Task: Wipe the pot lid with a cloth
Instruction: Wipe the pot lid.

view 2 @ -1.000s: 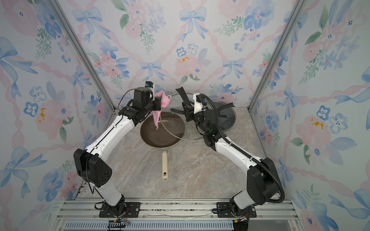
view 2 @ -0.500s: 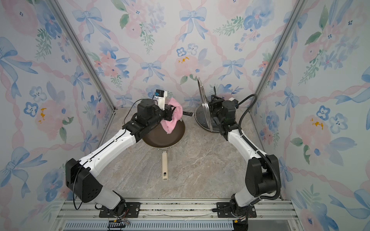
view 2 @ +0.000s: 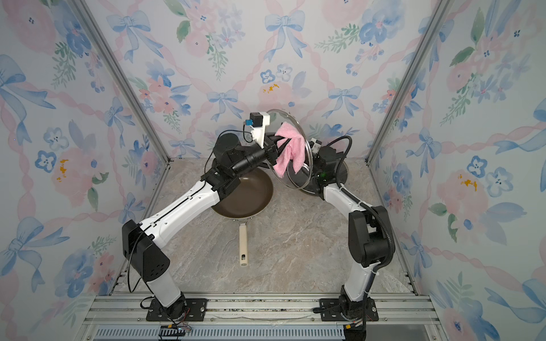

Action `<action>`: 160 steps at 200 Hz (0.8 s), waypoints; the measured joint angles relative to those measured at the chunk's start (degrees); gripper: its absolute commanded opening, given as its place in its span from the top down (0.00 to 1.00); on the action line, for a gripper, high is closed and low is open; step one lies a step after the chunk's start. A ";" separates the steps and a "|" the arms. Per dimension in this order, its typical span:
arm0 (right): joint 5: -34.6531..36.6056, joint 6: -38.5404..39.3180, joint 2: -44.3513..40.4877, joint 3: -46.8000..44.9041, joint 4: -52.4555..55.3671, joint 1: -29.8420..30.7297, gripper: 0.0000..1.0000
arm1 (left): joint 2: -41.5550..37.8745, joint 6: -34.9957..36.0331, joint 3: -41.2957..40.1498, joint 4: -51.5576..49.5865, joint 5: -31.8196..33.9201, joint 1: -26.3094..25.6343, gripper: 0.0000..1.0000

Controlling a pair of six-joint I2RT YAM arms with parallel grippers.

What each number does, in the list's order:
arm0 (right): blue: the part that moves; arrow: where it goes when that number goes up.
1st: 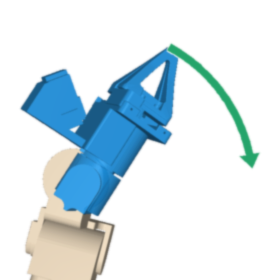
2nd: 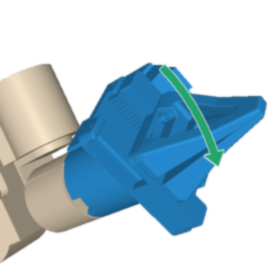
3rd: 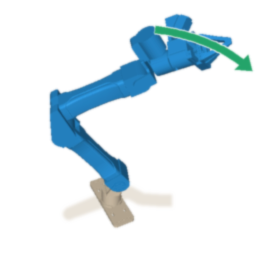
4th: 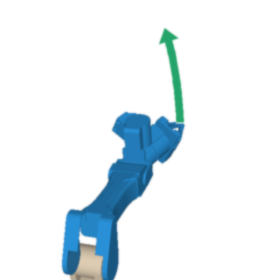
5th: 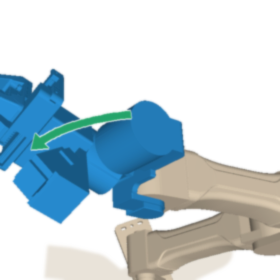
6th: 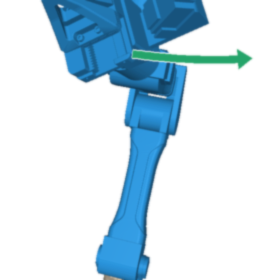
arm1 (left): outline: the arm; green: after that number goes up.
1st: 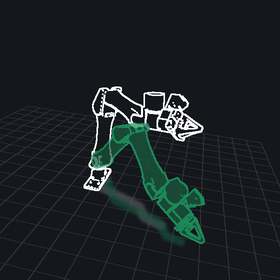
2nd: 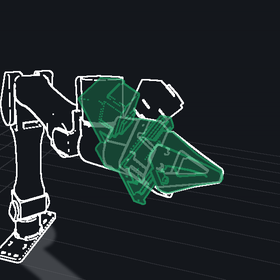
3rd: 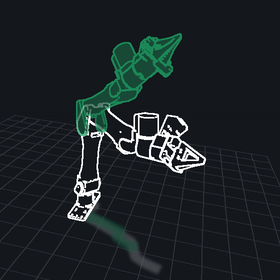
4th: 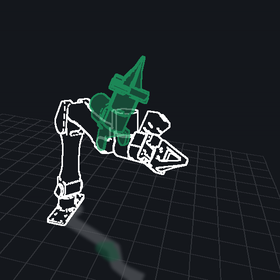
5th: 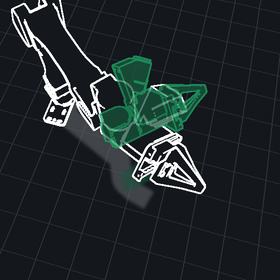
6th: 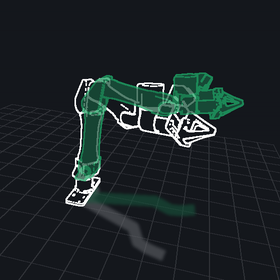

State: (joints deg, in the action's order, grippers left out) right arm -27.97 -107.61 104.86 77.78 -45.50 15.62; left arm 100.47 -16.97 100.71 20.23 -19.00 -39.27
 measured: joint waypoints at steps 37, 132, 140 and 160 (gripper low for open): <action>-6.51 -7.21 4.68 4.28 -11.08 3.50 1.00 | 3.82 5.18 6.82 5.14 6.12 1.53 1.00; -6.47 -10.97 6.91 8.22 -19.71 3.80 1.00 | -4.50 5.97 -24.74 9.42 25.18 8.94 1.00; -6.51 -10.54 6.95 9.27 -20.41 3.65 1.00 | -4.76 5.62 -27.26 8.92 25.62 7.19 1.00; -6.62 -9.81 8.17 12.76 -22.95 3.34 1.00 | -4.70 5.42 -29.49 7.02 25.40 1.22 1.00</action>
State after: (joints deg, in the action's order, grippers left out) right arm -34.59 -117.43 113.03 90.54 -68.45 18.96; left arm 95.77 -11.55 71.22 27.24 6.39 -38.04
